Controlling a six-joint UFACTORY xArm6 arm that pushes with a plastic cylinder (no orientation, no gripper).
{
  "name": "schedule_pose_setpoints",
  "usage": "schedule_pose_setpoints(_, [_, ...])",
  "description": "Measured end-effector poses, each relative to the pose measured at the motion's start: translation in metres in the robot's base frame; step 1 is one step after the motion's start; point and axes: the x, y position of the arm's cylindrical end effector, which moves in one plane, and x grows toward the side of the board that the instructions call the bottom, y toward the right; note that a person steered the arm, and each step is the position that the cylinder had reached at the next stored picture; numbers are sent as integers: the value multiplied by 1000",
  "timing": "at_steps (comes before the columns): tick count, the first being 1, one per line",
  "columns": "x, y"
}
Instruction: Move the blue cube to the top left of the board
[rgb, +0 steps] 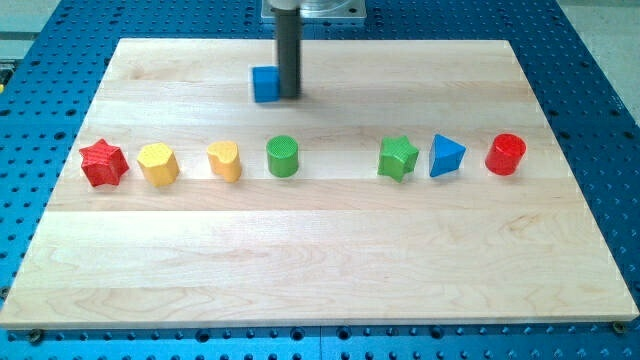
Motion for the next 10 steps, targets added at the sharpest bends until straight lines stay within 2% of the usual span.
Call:
schedule_pose_setpoints(1, [-5,-90])
schedule_pose_setpoints(3, [22,-72])
schedule_pose_setpoints(4, [10,-113])
schedule_pose_setpoints(7, [-25,-149])
schedule_pose_setpoints(8, [25,-127])
schedule_pose_setpoints(9, [44,-56])
schedule_pose_setpoints(10, [44,54])
